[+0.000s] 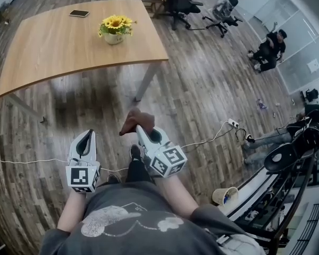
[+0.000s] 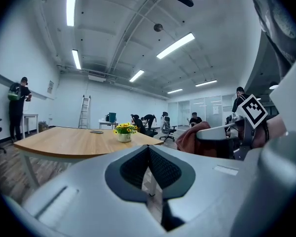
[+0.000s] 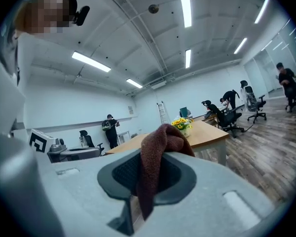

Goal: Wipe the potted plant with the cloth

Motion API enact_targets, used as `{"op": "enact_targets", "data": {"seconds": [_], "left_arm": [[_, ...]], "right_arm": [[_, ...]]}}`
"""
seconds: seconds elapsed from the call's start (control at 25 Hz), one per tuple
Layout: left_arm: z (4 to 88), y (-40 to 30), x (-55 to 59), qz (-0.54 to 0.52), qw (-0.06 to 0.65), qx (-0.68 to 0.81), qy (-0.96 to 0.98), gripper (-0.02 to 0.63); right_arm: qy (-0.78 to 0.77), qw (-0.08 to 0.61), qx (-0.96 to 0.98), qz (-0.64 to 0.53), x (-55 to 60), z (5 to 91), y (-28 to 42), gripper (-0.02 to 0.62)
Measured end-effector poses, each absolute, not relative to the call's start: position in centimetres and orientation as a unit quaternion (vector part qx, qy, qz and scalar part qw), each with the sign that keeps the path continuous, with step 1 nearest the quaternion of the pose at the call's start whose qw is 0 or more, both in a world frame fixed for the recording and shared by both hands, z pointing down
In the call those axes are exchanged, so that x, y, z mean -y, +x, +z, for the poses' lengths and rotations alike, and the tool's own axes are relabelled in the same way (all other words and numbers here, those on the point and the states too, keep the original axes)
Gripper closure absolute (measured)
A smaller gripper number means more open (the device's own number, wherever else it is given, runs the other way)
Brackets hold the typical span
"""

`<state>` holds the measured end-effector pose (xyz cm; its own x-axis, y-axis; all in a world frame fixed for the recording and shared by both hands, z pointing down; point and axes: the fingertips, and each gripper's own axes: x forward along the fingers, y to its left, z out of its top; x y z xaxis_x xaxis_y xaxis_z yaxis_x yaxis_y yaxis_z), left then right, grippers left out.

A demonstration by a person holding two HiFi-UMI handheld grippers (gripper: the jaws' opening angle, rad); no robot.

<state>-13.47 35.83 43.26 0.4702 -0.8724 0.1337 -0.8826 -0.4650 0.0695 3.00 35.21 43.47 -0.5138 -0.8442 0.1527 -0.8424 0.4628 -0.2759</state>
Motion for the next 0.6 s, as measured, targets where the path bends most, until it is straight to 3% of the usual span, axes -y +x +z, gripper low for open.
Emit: {"op": "enact_targets", "data": {"seconds": [0.24, 0.6], "left_arm": [[42.4, -14.1, -34.5, -0.005, 0.104, 0.514, 0.852, 0.588], [42.7, -14.8, -29.4, 0.011, 0.100, 0.549, 0.830, 0.588]], "right_arm": [[-0.495, 0.000, -0.854, -0.161, -35.0, 43.7, 3.3, 0.551], [-0.481, -0.013, -0.858, -0.181, -30.5, 45.3, 4.4, 0.551]]}}
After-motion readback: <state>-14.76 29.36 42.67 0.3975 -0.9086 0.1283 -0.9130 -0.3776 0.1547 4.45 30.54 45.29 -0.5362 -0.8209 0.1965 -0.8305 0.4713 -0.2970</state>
